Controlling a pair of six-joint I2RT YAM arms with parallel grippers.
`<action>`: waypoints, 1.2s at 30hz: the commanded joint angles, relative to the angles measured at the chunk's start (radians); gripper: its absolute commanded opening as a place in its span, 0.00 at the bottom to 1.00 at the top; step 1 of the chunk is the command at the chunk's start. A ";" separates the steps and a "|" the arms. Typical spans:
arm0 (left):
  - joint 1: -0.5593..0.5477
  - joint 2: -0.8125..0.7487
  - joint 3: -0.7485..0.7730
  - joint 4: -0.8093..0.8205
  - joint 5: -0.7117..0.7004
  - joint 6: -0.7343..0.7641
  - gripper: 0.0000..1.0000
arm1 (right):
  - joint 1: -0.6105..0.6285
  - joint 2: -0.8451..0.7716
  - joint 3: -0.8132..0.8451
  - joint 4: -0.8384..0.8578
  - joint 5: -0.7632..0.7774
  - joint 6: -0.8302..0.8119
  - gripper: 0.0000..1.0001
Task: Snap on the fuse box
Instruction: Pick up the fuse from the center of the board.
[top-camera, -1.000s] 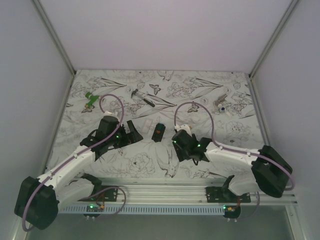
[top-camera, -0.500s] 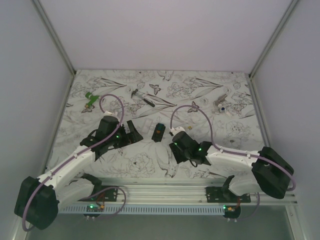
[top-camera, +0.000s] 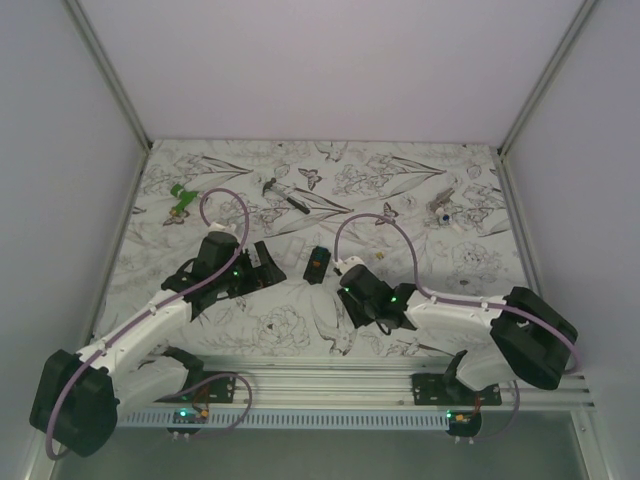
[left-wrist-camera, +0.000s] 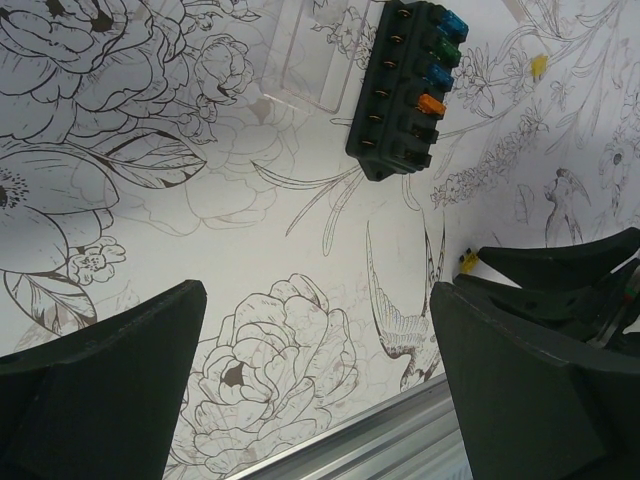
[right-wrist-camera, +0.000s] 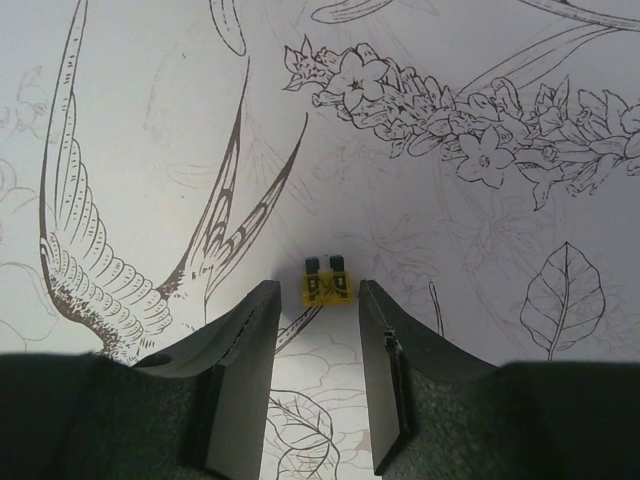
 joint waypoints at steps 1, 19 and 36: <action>0.005 0.006 0.011 -0.017 0.011 0.005 1.00 | 0.017 0.018 0.023 0.007 -0.005 -0.014 0.42; 0.006 -0.003 0.006 -0.016 0.018 -0.005 1.00 | 0.033 0.014 0.017 -0.034 0.056 0.037 0.34; 0.006 -0.007 0.005 -0.015 0.029 -0.015 1.00 | 0.033 0.070 0.040 -0.062 0.127 0.146 0.39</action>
